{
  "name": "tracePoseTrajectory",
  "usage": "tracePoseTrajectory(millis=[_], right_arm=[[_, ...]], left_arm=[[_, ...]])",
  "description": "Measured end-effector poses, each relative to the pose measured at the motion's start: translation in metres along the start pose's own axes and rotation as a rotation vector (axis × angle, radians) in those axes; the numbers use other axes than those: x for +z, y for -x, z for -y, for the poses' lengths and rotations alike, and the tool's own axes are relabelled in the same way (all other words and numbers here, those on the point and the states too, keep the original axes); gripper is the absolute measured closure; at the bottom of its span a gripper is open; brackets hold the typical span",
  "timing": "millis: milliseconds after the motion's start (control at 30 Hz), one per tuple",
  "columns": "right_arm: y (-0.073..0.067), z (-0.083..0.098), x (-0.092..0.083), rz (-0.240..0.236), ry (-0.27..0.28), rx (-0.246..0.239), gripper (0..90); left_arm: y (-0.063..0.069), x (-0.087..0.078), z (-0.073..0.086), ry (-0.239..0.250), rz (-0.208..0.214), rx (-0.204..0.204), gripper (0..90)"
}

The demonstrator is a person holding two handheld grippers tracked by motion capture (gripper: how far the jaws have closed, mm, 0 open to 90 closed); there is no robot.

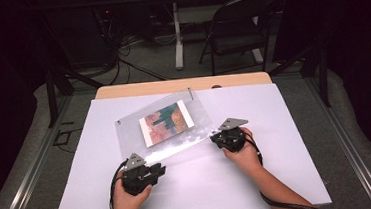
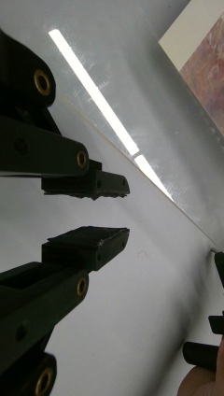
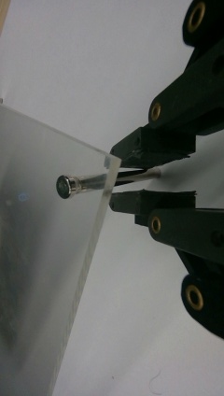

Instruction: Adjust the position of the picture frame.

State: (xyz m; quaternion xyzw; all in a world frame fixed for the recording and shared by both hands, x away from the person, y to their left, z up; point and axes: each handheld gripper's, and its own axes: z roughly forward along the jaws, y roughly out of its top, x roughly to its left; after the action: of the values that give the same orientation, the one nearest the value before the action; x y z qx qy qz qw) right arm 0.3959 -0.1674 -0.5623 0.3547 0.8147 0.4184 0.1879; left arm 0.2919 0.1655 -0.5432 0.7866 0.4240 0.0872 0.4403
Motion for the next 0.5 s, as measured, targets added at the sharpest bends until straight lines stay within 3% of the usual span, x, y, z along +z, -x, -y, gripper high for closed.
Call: tracePoseTrajectory(millis=[500], right_arm=[[-0.0017, -0.0037, 0.0109, 0.026, -0.031, -0.041, 82.5]], left_arm=[[-0.0020, 0.0023, -0.0001, -0.006, 0.009, -0.020, 75.0]])
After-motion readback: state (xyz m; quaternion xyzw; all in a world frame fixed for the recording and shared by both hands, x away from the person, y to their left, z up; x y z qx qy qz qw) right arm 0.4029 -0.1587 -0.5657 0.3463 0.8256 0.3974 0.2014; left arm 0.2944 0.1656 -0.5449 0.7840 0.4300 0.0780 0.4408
